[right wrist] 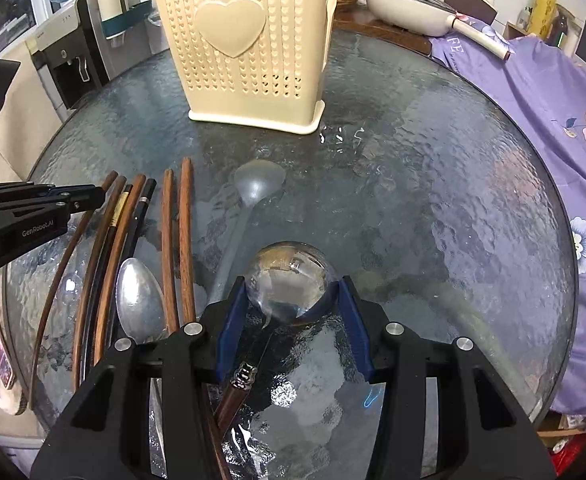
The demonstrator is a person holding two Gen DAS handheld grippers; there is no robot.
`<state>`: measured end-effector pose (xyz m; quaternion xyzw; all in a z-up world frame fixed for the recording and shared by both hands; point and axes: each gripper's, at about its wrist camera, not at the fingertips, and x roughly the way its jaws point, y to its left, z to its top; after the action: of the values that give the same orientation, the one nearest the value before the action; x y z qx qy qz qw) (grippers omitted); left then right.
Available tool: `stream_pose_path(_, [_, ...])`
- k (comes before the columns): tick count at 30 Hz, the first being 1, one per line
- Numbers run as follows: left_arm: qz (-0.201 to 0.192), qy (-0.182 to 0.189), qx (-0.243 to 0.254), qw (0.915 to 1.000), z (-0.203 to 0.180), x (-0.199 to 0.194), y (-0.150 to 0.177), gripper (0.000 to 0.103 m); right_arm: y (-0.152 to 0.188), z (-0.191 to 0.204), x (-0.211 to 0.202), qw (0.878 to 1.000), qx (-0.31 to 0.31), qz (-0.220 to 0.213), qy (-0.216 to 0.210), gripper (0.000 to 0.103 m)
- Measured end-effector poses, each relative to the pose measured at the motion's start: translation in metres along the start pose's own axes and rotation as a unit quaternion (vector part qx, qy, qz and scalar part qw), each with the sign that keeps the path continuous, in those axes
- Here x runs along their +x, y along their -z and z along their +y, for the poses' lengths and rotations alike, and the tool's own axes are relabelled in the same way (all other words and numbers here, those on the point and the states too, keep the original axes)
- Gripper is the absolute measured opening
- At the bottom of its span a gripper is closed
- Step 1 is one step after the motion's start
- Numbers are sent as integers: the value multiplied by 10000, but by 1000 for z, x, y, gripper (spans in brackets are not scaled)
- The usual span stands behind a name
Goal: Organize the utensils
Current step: 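Close the right tool on the ladle handle while the left tool grasps one brown chopstick, then lift the ladle with the right tool and the chopstick with the left tool toward the basket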
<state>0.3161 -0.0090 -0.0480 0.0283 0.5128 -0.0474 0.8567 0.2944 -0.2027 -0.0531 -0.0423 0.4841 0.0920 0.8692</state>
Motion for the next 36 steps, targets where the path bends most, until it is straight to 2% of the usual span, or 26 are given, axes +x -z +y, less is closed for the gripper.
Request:
stream_pose_path(7, [-49, 45, -43, 10000, 1, -2, -2, 7, -1, 0, -8, 9995, -3, -314, 40, 47])
stream_pose_path(19, [-355, 237, -151, 9990, 6, -20, -11, 7, -9, -8, -28, 9948, -12, -1020, -36, 47])
stream_pose_path(28, [-655, 404, -197, 9968, 7, -42, -19, 7, -11, -11, -43, 9907, 19, -1363, -43, 47])
stream_pose_path(36, [-1104, 416, -204, 9928, 5, -72, -20, 7, -11, -13, -63, 9834, -143, -1807, 66, 47])
